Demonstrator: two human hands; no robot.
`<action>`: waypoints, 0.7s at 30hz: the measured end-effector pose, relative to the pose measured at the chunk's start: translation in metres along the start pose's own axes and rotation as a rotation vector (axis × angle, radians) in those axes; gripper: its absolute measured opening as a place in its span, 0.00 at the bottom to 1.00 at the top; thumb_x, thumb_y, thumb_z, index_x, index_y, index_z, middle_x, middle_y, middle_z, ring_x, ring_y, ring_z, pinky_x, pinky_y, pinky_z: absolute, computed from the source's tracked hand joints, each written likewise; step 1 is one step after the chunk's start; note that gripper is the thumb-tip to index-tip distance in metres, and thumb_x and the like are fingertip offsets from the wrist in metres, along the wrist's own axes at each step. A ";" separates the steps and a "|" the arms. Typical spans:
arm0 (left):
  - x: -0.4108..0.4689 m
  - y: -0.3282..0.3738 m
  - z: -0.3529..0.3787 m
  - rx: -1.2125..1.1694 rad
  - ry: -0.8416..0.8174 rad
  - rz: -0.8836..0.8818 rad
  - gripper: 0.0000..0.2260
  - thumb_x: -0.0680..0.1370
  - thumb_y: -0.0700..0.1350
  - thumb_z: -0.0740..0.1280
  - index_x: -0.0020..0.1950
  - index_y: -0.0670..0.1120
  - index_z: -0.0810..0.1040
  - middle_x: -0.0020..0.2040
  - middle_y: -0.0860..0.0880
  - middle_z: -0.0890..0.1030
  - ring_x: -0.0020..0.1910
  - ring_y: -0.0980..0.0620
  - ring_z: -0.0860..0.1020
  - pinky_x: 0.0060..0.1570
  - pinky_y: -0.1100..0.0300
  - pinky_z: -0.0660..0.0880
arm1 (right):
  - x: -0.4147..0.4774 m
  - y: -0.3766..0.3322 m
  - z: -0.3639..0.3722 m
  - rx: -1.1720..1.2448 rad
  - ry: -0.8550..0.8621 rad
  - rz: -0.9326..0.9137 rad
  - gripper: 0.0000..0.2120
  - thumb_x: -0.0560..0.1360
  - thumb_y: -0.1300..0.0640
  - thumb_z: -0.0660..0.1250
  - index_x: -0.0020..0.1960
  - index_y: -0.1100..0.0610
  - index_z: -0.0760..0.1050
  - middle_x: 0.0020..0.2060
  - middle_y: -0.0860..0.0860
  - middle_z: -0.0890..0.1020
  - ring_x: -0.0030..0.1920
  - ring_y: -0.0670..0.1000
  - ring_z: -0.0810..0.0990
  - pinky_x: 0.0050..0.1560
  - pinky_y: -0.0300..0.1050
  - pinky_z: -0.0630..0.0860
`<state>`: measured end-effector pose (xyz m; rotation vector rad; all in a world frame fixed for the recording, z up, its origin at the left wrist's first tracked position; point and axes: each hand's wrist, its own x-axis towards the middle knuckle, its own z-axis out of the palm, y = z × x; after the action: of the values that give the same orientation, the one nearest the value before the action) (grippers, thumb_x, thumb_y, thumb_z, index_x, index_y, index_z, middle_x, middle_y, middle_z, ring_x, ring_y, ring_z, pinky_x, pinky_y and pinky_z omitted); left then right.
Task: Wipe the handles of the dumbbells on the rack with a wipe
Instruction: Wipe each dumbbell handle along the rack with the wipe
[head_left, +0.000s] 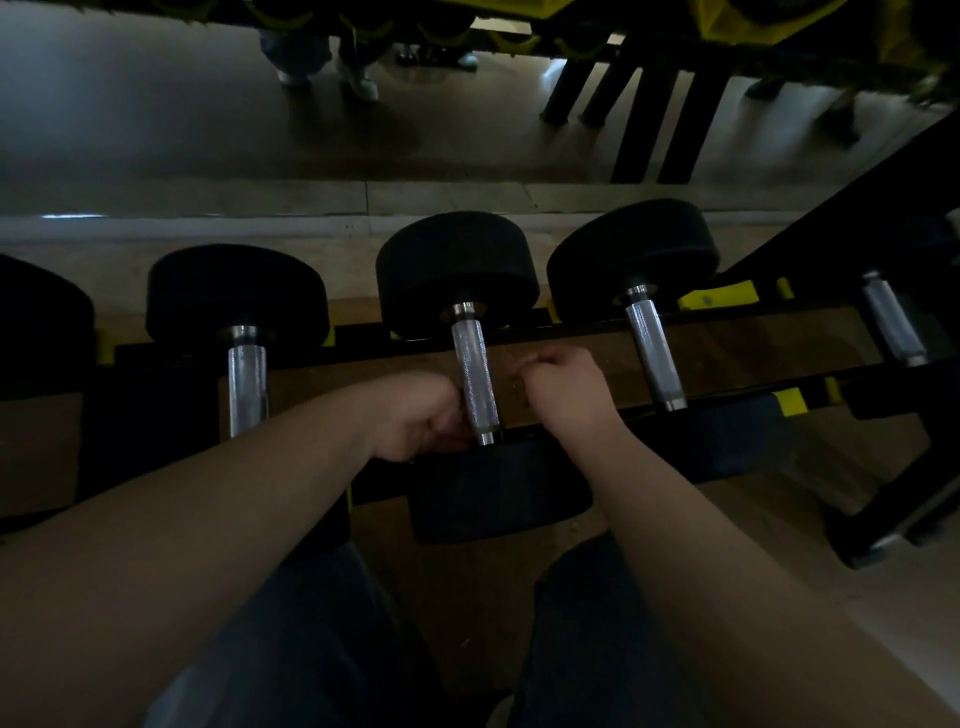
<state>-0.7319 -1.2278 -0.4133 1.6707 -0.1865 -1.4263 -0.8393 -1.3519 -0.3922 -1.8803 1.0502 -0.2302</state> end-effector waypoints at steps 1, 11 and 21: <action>-0.002 0.004 0.002 -0.044 0.011 0.007 0.23 0.72 0.24 0.48 0.54 0.39 0.78 0.41 0.42 0.83 0.40 0.49 0.83 0.42 0.57 0.80 | 0.000 0.000 0.000 0.004 0.003 0.004 0.09 0.76 0.57 0.63 0.45 0.52 0.83 0.42 0.50 0.84 0.44 0.50 0.82 0.42 0.41 0.76; 0.000 0.009 0.001 -0.177 0.084 0.068 0.26 0.71 0.24 0.49 0.61 0.39 0.78 0.48 0.44 0.81 0.45 0.50 0.81 0.38 0.60 0.80 | -0.003 -0.001 -0.003 0.005 -0.013 -0.005 0.11 0.76 0.57 0.62 0.49 0.53 0.83 0.44 0.50 0.84 0.43 0.49 0.81 0.42 0.41 0.75; 0.014 0.012 0.007 -0.470 0.134 0.126 0.27 0.70 0.23 0.48 0.62 0.35 0.76 0.54 0.39 0.79 0.52 0.44 0.80 0.36 0.58 0.83 | -0.006 -0.001 -0.007 -0.002 -0.049 -0.022 0.11 0.77 0.59 0.61 0.50 0.53 0.83 0.42 0.49 0.83 0.40 0.47 0.80 0.35 0.37 0.73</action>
<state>-0.7279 -1.2475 -0.4145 1.3330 0.1113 -1.1511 -0.8465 -1.3520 -0.3858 -1.8909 0.9971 -0.1952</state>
